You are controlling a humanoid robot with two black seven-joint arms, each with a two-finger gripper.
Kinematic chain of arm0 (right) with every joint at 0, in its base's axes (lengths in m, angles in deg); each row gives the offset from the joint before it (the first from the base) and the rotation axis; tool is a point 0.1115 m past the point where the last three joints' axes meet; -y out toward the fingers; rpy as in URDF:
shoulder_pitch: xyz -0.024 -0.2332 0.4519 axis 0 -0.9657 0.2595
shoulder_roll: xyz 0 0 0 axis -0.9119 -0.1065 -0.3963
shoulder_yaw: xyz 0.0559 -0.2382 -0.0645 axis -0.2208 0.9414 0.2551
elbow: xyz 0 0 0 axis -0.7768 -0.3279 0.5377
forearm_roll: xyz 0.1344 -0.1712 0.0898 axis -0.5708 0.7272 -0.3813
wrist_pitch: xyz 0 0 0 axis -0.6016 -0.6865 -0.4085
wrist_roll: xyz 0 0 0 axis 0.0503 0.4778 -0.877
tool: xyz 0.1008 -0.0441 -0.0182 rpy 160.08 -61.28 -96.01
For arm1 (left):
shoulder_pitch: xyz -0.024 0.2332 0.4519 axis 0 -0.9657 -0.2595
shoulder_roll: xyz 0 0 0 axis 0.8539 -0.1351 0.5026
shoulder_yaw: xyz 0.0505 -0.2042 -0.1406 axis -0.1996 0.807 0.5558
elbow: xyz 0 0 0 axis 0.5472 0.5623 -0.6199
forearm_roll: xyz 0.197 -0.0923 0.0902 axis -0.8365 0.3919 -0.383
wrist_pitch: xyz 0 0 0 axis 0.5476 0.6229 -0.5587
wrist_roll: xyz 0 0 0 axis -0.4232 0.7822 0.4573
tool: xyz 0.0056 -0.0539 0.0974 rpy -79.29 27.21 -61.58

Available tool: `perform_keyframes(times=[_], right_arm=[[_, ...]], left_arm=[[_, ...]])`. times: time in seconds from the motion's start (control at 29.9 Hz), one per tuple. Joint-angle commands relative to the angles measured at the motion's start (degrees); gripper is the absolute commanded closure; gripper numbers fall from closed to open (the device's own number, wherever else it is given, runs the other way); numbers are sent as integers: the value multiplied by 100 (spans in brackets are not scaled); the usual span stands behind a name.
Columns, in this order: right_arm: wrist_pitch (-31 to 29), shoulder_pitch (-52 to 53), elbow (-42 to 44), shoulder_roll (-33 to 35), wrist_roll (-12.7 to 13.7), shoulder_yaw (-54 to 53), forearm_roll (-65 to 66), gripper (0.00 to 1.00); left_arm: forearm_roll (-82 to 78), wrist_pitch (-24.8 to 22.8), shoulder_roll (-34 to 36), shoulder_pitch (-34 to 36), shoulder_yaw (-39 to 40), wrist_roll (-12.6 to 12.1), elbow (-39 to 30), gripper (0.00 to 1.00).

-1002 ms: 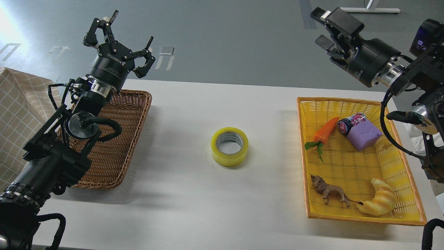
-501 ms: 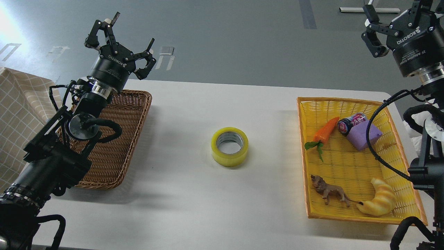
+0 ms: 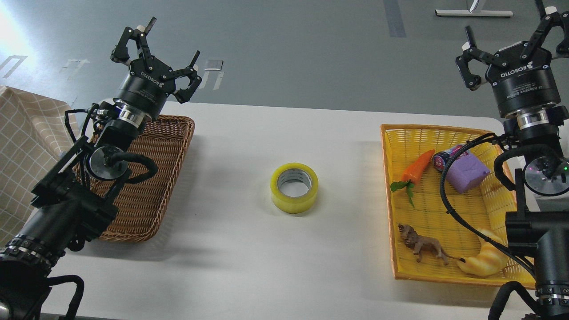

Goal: Place and transfer tape with both arms
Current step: 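Withdraw the right gripper back above the yellow basket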

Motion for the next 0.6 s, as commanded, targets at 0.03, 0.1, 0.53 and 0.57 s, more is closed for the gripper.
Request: perform_keyframes(times=[0.03, 0.1, 0.53, 0.57], right_arm=[[-2, -53, 5, 10, 162, 605, -149, 1], [-2, -106, -47, 1, 171, 737, -158, 1], [-2, -580, -337, 1, 162, 755, -598, 0], [-2, -616, -355, 1, 162, 755, -598, 0]], left_arm=[[-12, 0, 17, 9, -19, -30, -1, 2], [-12, 0, 17, 0, -19, -39, 8, 2], [-984, 0, -1, 0, -151, 5, -9, 2], [-1170, 0, -1, 0, -151, 5, -9, 2]])
